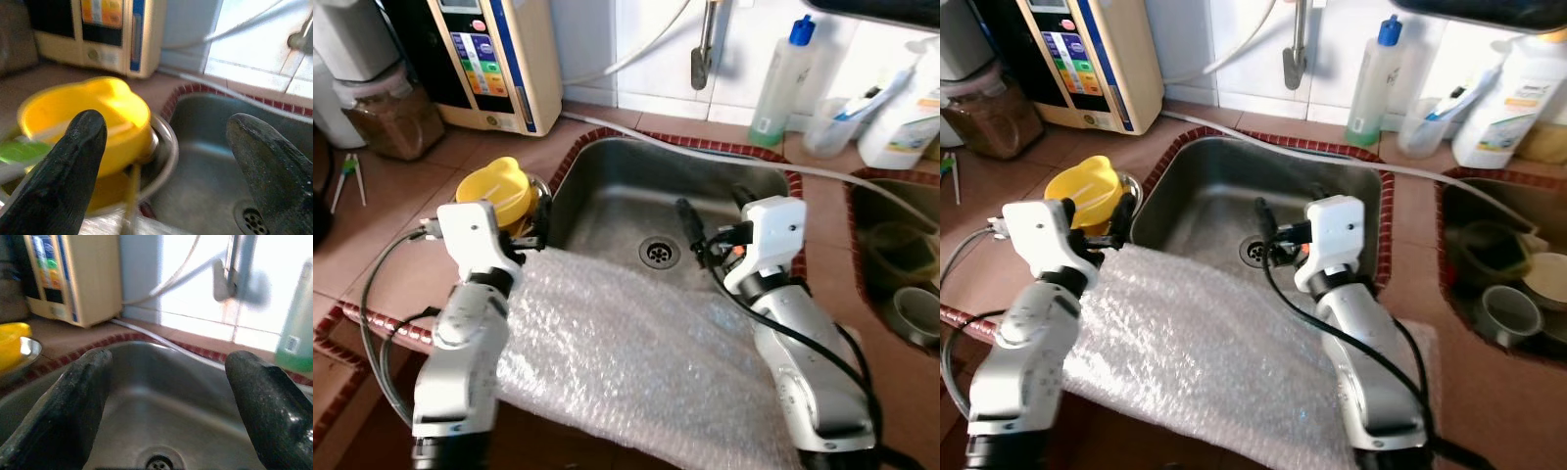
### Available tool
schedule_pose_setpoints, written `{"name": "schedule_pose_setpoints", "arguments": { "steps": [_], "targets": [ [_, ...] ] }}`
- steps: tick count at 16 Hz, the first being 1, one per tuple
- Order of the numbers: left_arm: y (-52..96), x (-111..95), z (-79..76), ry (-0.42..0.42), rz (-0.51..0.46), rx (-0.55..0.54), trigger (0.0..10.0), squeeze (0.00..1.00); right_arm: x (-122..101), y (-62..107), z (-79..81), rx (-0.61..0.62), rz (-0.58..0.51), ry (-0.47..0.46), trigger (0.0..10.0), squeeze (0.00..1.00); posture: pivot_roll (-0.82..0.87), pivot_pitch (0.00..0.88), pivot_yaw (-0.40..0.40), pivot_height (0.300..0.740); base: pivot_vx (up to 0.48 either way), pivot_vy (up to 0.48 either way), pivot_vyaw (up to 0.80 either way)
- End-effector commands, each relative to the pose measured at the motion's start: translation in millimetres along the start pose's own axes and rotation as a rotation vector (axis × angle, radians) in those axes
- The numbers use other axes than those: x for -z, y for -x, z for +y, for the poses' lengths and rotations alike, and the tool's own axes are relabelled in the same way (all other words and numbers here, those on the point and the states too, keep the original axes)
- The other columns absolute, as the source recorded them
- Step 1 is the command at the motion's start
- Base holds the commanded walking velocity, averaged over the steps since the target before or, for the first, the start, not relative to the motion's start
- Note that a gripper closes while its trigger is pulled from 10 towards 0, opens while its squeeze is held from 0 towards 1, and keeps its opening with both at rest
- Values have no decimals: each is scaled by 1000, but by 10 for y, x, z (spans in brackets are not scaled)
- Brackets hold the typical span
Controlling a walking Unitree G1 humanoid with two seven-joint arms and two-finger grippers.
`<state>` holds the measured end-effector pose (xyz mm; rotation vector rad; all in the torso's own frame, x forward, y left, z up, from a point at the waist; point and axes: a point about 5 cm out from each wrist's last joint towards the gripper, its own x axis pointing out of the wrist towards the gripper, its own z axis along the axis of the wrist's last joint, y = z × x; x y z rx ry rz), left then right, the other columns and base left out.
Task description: Kitchen organization
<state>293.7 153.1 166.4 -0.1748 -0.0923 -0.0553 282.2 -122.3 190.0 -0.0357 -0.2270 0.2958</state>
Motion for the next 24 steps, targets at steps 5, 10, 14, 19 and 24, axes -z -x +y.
{"name": "schedule_pose_setpoints", "arguments": {
  "steps": [5,10,14,19,24],
  "targets": [
    [-2,-27,17,-52,-14,-15,10000,0,-17,11,10,0,-8,-3,10000,0,-63,146,46,740,0,0,0],
    [-22,-133,199,-115,-68,-144,10000,0,-49,38,103,-93,-27,-39,10000,0,-64,138,47,740,0,0,0],
    [-40,-75,201,-85,-46,-147,10000,0,-56,60,235,-211,-21,-65,10000,0,-69,130,44,740,0,0,0],
    [-98,24,174,-20,-4,-126,10000,0,-40,133,415,-376,11,-105,10000,0,-76,128,40,740,0,0,0],
    [-191,15,209,-3,-10,-146,10000,0,-56,155,449,-425,17,-132,10000,0,-88,129,39,740,0,0,0]
  ]
}}
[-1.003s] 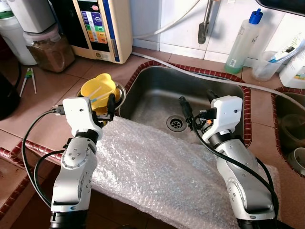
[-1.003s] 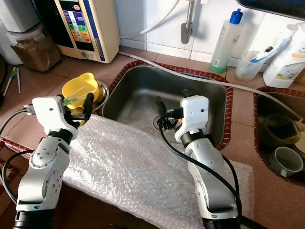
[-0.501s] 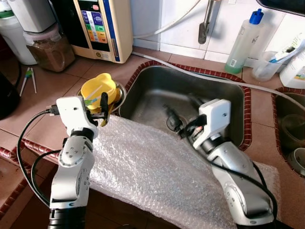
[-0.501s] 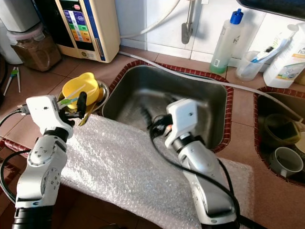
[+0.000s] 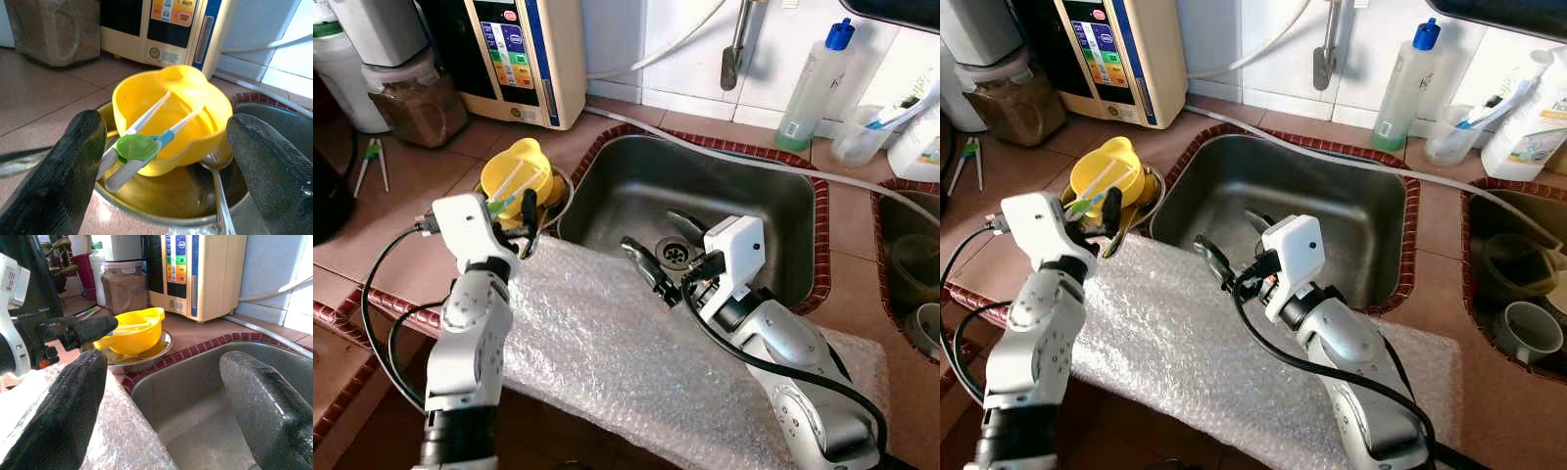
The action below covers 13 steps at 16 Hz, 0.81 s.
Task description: Kitchen organization
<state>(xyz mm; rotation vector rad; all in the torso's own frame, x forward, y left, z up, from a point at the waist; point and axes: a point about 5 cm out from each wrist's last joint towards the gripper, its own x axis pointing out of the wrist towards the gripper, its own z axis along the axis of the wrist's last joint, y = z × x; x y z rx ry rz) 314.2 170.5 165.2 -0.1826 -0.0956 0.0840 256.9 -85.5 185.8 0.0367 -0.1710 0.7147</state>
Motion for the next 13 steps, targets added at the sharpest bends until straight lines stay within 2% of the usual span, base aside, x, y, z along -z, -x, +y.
{"name": "schedule_pose_setpoints", "arguments": {
  "steps": [1,4,8,10,12,13],
  "targets": [
    [-19,-13,23,-6,-3,-10,10000,0,-35,12,31,-18,-9,1,10000,0,-89,130,37,740,0,0,0],
    [-26,-90,20,-21,-40,-25,10000,0,-31,17,30,-25,1,5,10000,0,-87,132,36,740,0,0,0],
    [36,-214,-3,-113,-124,-31,10000,0,-30,12,35,-38,2,-3,10000,0,-83,133,35,740,0,0,0],
    [60,-204,52,-105,-112,-75,10000,0,-48,23,60,-87,1,-31,10000,0,-81,134,36,740,0,0,0],
    [75,-190,64,-78,-104,-73,10000,1000,-64,27,24,-81,-3,-40,10000,0,-79,134,36,740,0,0,0],
    [96,-203,56,-62,-114,-52,10000,1000,-76,23,-23,-44,-14,-50,10000,0,-73,133,35,740,0,0,0]
  ]
}}
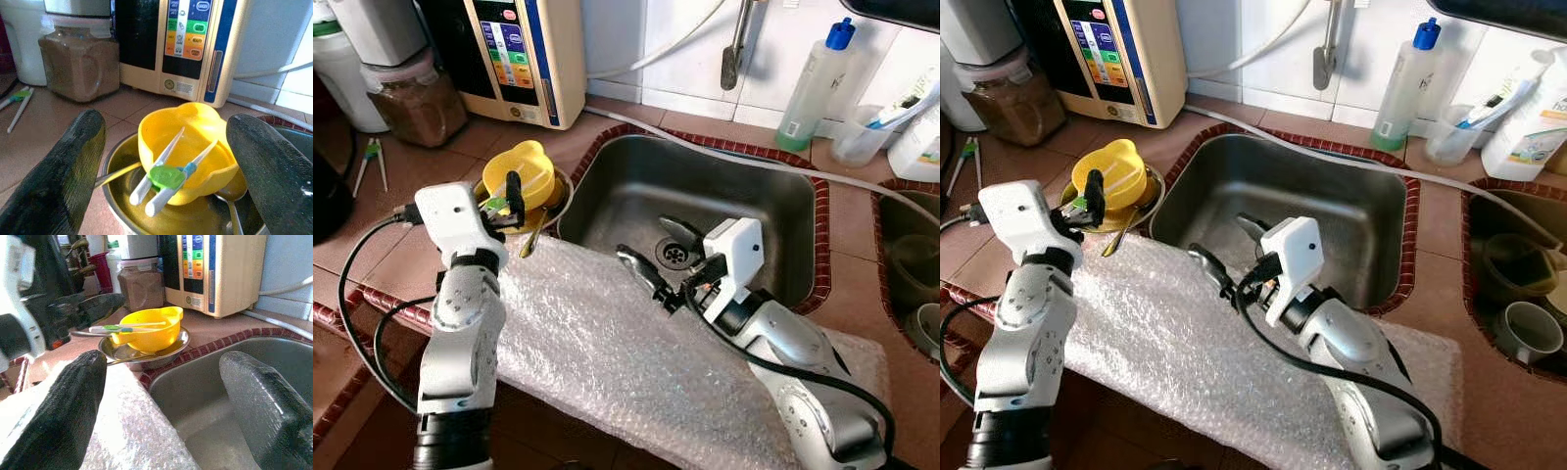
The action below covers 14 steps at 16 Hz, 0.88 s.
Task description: Kitchen organization
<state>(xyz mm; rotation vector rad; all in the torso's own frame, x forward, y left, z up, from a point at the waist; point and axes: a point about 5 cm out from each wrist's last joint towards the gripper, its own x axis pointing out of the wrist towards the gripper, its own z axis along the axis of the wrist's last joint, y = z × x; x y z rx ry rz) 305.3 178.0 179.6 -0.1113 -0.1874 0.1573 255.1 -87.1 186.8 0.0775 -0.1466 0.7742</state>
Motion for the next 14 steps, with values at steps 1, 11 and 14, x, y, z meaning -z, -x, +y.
{"name": "schedule_pose_setpoints", "arguments": {
  "steps": [1,11,14],
  "targets": [
    [25,-43,10,5,-13,7,10000,1000,-66,3,-32,20,-25,1,10000,0,-73,133,35,740,0,0,0],
    [9,169,-54,67,110,56,9686,0,8,53,-3,-92,39,-41,10000,0,-76,126,38,740,0,0,0],
    [27,211,-45,106,136,51,0,0,9,48,-5,-99,43,-46,10000,0,-75,124,38,740,0,0,0]
  ]
}}
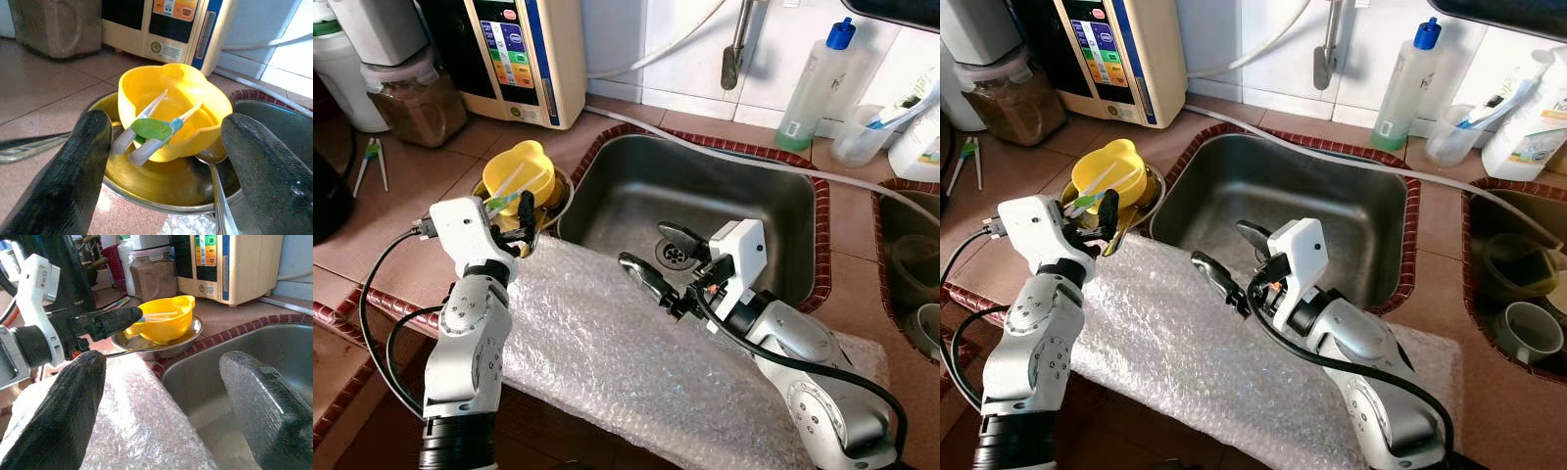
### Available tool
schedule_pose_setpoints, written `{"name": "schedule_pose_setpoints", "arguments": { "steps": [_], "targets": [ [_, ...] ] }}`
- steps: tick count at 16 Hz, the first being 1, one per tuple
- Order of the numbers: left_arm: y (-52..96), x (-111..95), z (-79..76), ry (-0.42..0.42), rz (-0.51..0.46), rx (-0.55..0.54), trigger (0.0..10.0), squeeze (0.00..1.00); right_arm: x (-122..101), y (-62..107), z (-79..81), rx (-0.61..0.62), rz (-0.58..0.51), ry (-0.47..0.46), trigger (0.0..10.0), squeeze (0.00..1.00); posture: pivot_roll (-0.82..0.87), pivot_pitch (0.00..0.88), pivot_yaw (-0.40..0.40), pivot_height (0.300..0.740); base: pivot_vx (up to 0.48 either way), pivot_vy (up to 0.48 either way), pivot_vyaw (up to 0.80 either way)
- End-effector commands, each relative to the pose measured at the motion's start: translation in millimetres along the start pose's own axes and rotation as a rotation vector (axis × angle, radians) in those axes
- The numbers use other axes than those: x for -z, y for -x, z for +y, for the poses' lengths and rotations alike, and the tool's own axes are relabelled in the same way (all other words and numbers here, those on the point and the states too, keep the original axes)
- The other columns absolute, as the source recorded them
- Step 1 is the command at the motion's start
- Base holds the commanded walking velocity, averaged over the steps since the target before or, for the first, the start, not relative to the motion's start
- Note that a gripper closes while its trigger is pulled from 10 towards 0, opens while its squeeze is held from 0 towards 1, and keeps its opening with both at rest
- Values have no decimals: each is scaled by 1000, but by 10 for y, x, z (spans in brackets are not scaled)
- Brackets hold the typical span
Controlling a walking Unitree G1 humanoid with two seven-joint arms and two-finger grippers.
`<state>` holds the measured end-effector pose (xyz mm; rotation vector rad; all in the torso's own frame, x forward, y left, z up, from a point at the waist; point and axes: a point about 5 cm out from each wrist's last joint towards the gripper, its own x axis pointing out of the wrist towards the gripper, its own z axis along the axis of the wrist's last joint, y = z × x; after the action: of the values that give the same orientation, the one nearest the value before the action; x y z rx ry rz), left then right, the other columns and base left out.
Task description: Kitchen organization
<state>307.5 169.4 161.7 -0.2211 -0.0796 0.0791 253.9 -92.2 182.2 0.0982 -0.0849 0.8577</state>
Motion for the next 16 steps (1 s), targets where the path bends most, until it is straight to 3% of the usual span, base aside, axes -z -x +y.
{"name": "schedule_pose_setpoints", "arguments": {
  "steps": [1,7,16],
  "targets": [
    [1,38,9,12,24,3,0,0,-23,-10,32,-37,4,4,10000,0,-78,123,39,740,0,0,0],
    [-26,44,11,21,22,-5,0,0,-17,46,110,-152,38,-24,10000,0,-82,113,44,740,0,0,0],
    [-30,24,27,-14,-5,-2,0,0,-55,23,39,-121,13,-9,10000,0,-80,113,39,740,0,0,0]
  ]
}}
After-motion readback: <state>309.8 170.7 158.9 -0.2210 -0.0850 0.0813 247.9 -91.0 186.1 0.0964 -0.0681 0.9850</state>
